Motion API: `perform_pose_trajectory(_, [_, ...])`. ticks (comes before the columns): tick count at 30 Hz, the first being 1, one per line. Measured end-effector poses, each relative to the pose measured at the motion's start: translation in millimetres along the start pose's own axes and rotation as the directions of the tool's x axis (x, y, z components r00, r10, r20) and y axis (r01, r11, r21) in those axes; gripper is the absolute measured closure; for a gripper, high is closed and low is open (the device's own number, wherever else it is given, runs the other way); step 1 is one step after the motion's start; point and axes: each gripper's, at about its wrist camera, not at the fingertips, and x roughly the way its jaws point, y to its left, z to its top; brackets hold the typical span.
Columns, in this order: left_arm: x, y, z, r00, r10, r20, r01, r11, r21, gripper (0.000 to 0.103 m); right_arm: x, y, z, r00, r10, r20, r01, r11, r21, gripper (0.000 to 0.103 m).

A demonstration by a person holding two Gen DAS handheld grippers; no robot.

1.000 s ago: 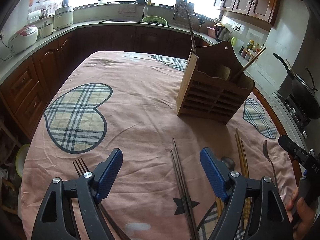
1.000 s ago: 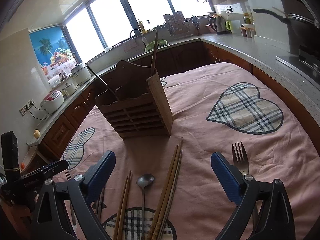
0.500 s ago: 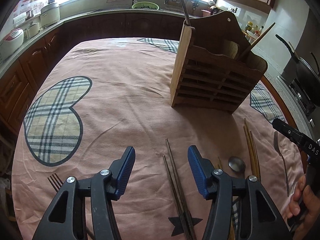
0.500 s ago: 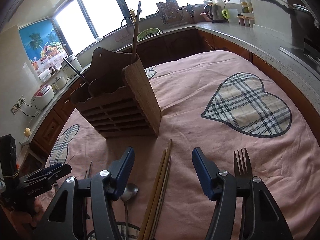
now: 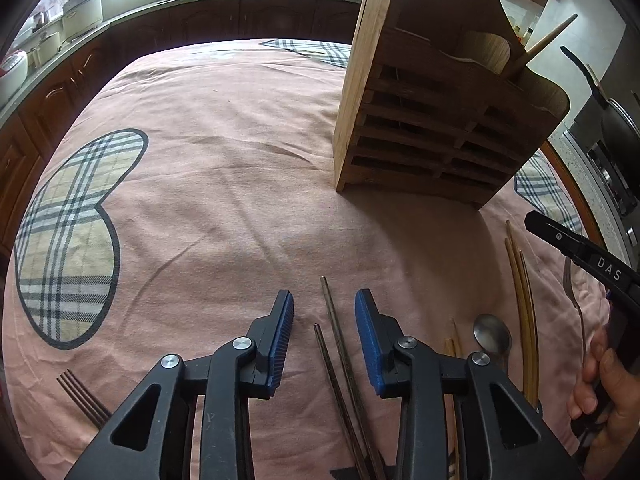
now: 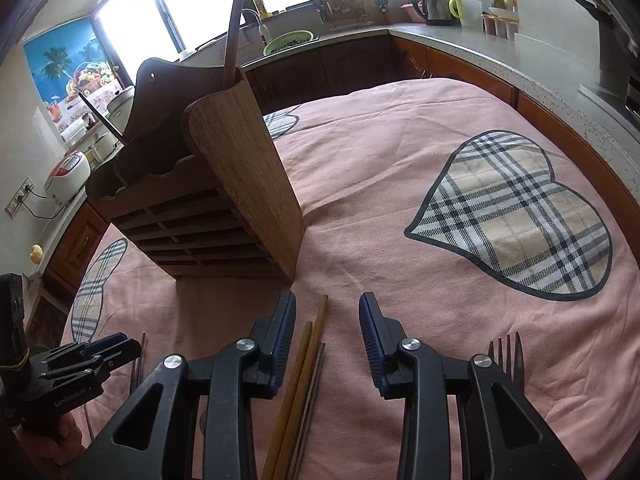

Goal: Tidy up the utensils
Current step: 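Close the left tool on a metal chopstick while the right tool grasps wooden chopsticks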

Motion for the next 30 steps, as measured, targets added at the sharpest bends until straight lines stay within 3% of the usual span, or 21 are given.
perform_pose_trajectory(4, [7, -2, 3, 1.0, -0.002, -0.003, 0.002, 1.0, 0.006, 0.072, 14, 3, 0, 1.0, -0.01, -0.029, 0.01, 1.0, -0.008, 0.074])
perform_pose_trajectory(12, [13, 0, 5, 1.0, -0.013, -0.004, 0.013, 1.0, 0.004, 0.097, 33, 7, 0, 0.997, -0.043, -0.059, 0.041, 0.999, -0.036, 0.094])
perform_pose_trajectory(20, [-4, 5, 3, 0.999, -0.039, 0.023, 0.039, 0.999, -0.03, 0.098, 15, 9, 1, 1.0, -0.008, -0.018, 0.008, 1.0, -0.019, 0.097])
perform_pose_trajectory(30, [-72, 15, -6, 0.987, -0.082, 0.14, 0.093, 0.993, -0.077, 0.099, -50, 19, 8, 0.992, 0.06, 0.108, -0.058, 0.998, -0.018, 0.098])
